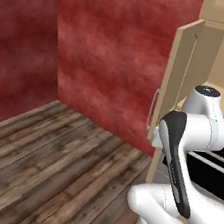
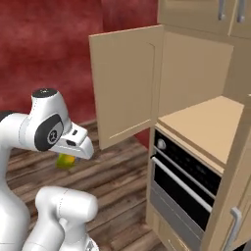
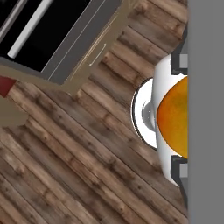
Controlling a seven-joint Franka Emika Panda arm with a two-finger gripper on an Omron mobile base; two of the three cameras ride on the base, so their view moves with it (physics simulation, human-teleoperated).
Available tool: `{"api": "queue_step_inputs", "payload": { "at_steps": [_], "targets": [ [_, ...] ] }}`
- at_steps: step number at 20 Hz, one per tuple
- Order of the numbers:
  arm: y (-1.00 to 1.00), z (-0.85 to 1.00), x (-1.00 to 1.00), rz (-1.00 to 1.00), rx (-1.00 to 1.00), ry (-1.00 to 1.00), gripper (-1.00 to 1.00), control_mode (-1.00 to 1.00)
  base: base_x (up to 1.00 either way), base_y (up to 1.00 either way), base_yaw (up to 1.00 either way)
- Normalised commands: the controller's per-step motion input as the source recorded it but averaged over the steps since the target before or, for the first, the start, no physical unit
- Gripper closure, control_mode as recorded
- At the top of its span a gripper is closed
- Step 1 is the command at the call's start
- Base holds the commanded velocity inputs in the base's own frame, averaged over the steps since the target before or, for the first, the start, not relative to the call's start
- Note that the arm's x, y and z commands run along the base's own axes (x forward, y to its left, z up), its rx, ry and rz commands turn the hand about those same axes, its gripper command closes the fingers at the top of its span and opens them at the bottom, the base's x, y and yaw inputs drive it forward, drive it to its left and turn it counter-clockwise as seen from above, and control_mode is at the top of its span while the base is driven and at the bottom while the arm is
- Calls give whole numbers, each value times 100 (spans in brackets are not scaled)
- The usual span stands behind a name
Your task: Pick the mangos from the cabinet and place them in one bowl. Pick the kiwi from the sink and place it in the other bowl.
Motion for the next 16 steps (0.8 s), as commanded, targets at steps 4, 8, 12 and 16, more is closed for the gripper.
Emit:
{"api": "queue_step_inputs", "payload": {
  "at_steps": [4,8,12,16],
  "targets": [
    [0,0,0,0,0,0,100,100,0,0,50],
    [0,0,0,0,0,0,100,100,0,0,50],
    [0,0,0,0,0,0,100,100,0,10,50],
    [0,0,0,0,0,0,100,100,0,17,49]
  ]
}}
